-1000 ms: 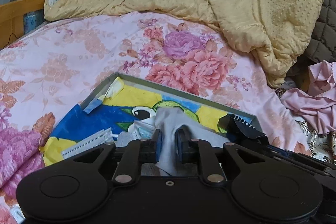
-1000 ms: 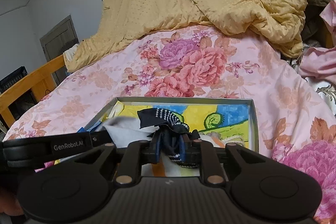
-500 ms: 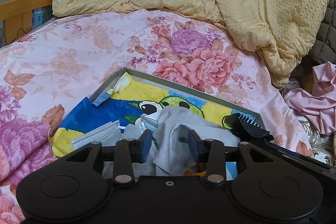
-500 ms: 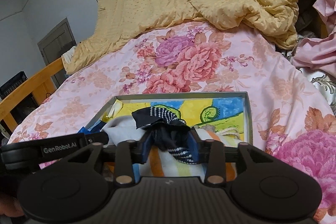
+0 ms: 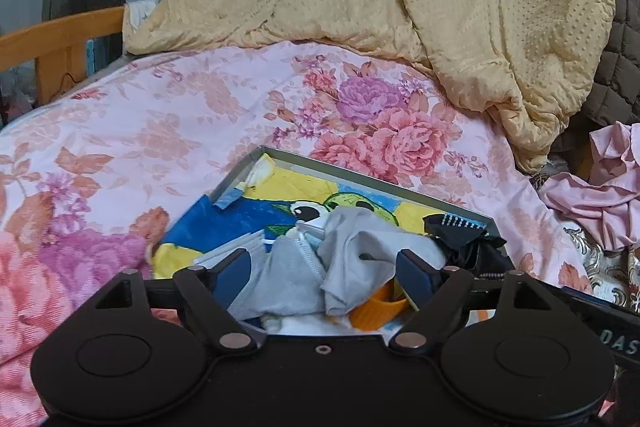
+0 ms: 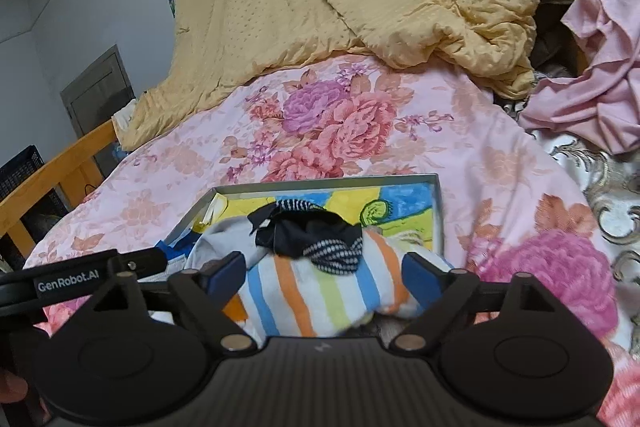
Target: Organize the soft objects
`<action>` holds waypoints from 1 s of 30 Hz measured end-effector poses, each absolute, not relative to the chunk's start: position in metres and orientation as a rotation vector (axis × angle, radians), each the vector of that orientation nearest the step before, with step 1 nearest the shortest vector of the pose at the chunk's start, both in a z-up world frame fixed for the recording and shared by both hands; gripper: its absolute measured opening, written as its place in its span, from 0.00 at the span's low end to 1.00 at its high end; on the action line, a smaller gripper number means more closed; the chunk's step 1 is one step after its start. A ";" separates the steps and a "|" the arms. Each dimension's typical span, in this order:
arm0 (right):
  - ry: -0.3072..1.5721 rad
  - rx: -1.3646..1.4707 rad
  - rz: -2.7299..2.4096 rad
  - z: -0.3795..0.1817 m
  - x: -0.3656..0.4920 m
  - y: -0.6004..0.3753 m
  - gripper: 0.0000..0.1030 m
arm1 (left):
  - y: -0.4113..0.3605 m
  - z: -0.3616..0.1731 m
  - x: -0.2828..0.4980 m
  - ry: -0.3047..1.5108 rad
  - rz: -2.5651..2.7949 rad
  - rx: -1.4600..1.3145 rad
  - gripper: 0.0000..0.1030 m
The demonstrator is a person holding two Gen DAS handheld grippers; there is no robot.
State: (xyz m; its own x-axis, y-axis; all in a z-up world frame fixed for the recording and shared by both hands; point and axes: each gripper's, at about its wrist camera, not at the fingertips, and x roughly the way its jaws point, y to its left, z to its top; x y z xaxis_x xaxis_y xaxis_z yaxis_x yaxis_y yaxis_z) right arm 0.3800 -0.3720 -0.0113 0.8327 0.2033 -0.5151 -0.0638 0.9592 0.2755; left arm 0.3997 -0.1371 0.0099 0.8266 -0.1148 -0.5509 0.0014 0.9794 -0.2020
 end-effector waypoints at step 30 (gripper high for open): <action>0.504 0.206 0.036 -0.002 0.226 -0.330 1.00 | -0.078 0.007 0.240 0.497 -0.118 -0.231 0.99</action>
